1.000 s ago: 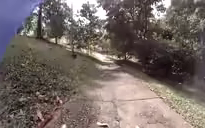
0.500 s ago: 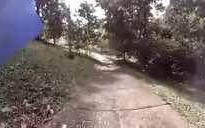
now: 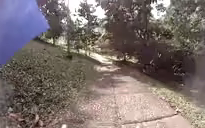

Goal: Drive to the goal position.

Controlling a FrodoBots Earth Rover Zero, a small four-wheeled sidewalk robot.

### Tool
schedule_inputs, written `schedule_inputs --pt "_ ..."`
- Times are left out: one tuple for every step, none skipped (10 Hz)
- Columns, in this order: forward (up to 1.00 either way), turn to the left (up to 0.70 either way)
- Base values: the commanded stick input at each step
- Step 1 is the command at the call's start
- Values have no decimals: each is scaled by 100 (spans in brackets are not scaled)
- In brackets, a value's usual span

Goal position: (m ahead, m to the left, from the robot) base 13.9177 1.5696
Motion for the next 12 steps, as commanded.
schedule_inputs --pt "50 0" --pt "50 0" --pt "50 0" --pt "50 0" --pt "50 0" --pt "50 0" --pt "50 0" --pt "50 0" --pt "50 -16" --pt "50 -41" --pt "50 -1" --pt "50 0"
